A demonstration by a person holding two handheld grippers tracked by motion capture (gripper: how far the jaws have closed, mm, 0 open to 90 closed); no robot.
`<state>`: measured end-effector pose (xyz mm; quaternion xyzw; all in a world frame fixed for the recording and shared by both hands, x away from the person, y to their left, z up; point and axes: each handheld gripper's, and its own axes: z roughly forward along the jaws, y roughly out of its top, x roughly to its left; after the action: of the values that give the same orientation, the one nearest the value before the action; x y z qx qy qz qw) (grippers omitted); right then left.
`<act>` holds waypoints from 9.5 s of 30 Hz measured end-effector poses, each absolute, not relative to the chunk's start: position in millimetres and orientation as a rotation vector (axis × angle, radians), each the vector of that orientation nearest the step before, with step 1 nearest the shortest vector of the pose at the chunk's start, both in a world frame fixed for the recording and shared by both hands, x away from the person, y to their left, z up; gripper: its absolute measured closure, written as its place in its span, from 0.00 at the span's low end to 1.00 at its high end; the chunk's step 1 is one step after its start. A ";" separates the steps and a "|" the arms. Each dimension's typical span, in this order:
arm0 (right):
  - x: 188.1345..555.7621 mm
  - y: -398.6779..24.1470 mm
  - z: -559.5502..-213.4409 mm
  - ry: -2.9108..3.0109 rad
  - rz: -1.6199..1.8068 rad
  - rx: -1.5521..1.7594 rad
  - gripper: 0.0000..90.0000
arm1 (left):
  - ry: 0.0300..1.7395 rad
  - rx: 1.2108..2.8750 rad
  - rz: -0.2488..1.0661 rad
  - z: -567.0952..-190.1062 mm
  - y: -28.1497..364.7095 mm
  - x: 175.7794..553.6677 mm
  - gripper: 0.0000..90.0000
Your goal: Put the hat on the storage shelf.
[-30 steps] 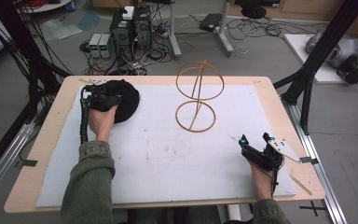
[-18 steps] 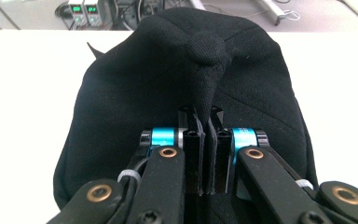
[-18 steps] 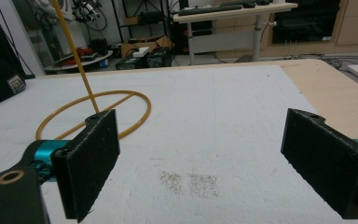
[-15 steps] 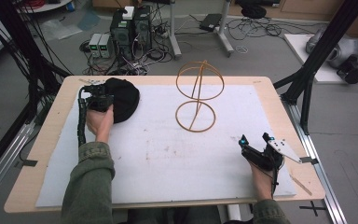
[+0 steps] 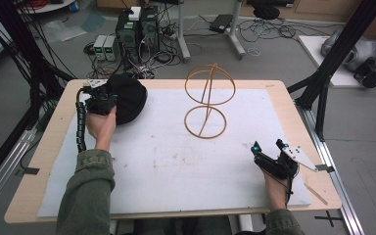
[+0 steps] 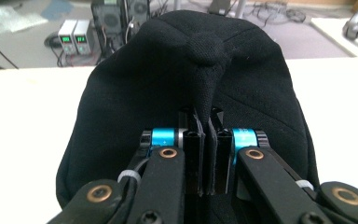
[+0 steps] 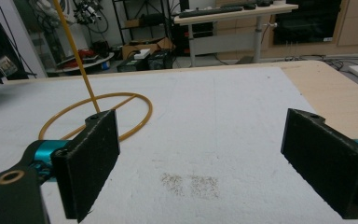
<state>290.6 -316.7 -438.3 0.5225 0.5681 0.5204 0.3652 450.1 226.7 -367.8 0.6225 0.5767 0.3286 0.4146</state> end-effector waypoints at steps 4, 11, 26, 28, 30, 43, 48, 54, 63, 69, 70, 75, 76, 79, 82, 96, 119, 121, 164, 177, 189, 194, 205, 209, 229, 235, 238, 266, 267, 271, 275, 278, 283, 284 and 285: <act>290.6 -315.8 -438.0 1.462 1.342 1.339 0.12 | 1.419 1.536 0.846 -356.2 229.9 442.7 0.97; 291.5 -314.0 -438.1 1.473 1.346 1.334 0.12 | 1.370 1.486 0.865 -342.5 234.1 431.0 0.97; 291.8 -313.3 -437.2 1.471 1.342 1.327 0.12 | 1.202 1.420 0.912 -305.3 228.0 405.1 0.97; 292.1 -313.5 -437.2 1.470 1.340 1.322 0.12 | 1.188 1.420 0.922 -300.1 228.5 403.1 0.97; 292.2 -313.5 -437.0 1.469 1.339 1.319 0.12 | 1.169 1.408 0.930 -295.4 229.7 400.3 0.97; 291.3 -311.5 -435.9 1.469 1.346 1.322 0.12 | 1.055 1.331 0.937 -275.1 228.2 384.9 0.97; 291.1 -311.4 -435.7 1.470 1.349 1.321 0.12 | 1.015 1.322 0.923 -267.7 222.4 381.7 0.97; 290.1 -311.4 -435.1 1.470 1.348 1.302 0.12 | 0.967 1.313 0.897 -262.4 211.3 381.0 0.96; 289.7 -313.2 -435.1 1.467 1.351 1.297 0.12 | 0.910 1.340 0.850 -256.0 183.2 385.5 0.97; 288.6 -314.2 -434.4 1.465 1.356 1.303 0.12 | 0.880 1.350 0.837 -250.7 165.3 387.7 0.97; 288.4 -314.2 -434.1 1.461 1.360 1.307 0.12 | 0.874 1.350 0.831 -249.8 162.5 388.2 0.96; 288.9 -314.6 -434.1 1.466 1.358 1.302 0.12 | 0.875 1.368 0.797 -245.4 147.0 394.4 0.96; 289.0 -315.1 -434.0 1.472 1.355 1.298 0.12 | 0.870 1.368 0.789 -244.1 141.8 396.3 0.96; 288.7 -316.3 -433.0 1.459 1.364 1.302 0.12 | 0.855 1.372 0.769 -241.6 129.7 399.9 0.96; 288.5 -317.2 -432.9 1.456 1.368 1.308 0.12 | 0.845 1.386 0.759 -240.0 117.5 403.2 0.96; 288.9 -315.7 -434.2 1.474 1.371 1.294 0.12 | 0.778 1.409 0.662 -233.2 58.8 414.5 0.96; 288.3 -315.8 -434.1 1.477 1.371 1.287 0.12 | 0.809 1.529 0.559 -239.2 22.9 435.6 0.96; 288.3 -316.6 -433.9 1.480 1.372 1.282 0.12 | 0.808 1.542 0.565 -238.6 19.5 437.5 0.96; 286.5 -316.8 -429.4 1.452 1.403 1.277 0.12 | 0.827 1.509 0.588 -239.1 29.3 429.6 0.24; 287.2 -318.0 -429.5 1.436 1.397 1.289 0.12 | 0.844 1.453 0.661 -246.5 58.0 413.3 0.21; 287.4 -315.3 -430.4 1.441 1.386 1.282 0.12 | 0.888 1.374 0.771 -245.5 104.0 397.2 0.21; 287.0 -314.8 -430.8 1.437 1.382 1.283 0.12 | 0.894 1.369 0.845 -250.6 120.2 389.8 0.20; 286.4 -312.7 -431.0 1.423 1.359 1.283 0.12 | 0.932 1.321 0.941 -270.2 165.1 367.7 0.22; 286.1 -312.2 -431.0 1.412 1.348 1.280 0.12 | 0.981 1.292 0.941 -278.5 187.2 359.9 0.21; 288.3 -307.2 -433.0 1.429 1.322 1.255 0.12 | 1.087 1.219 1.007 -320.4 249.2 320.0 0.20; 287.0 -306.0 -433.1 1.433 1.319 1.260 0.12 | 1.077 1.238 1.020 -335.5 246.1 312.1 0.20; 286.4 -306.4 -433.1 1.437 1.322 1.262 0.12 | 1.075 1.237 1.032 -342.8 244.2 307.6 0.21; 285.3 -302.5 -440.2 1.438 1.311 1.295 0.12 | 1.227 1.185 1.148 -420.6 262.3 273.0 0.21; 285.0 -302.3 -440.8 1.436 1.310 1.299 0.12 | 1.236 1.184 1.146 -423.7 262.7 271.9 0.21; 284.0 -301.1 -442.3 1.436 1.305 1.302 0.12 | 1.251 1.185 1.137 -425.4 263.6 270.2 0.21; 282.9 -299.9 -442.3 1.431 1.301 1.304 0.12 | 1.246 1.195 1.131 -426.7 262.3 267.5 0.21; 282.9 -300.1 -442.4 1.430 1.301 1.306 0.12 | 1.250 1.198 1.132 -428.1 262.5 266.7 0.21; 283.5 -302.3 -442.7 1.432 1.300 1.301 0.12 | 1.263 1.181 1.129 -430.0 268.1 265.3 0.21; 283.5 -302.4 -442.8 1.429 1.302 1.307 0.12 | 1.269 1.181 1.127 -430.9 269.6 264.8 0.21; 284.0 -303.3 -442.9 1.426 1.302 1.303 0.12 | 1.271 1.179 1.127 -431.5 270.6 264.7 0.21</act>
<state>284.0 -303.3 -442.9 0.5140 0.5624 0.5135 0.3948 264.7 270.6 -431.5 0.4899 0.5283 0.4684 0.5113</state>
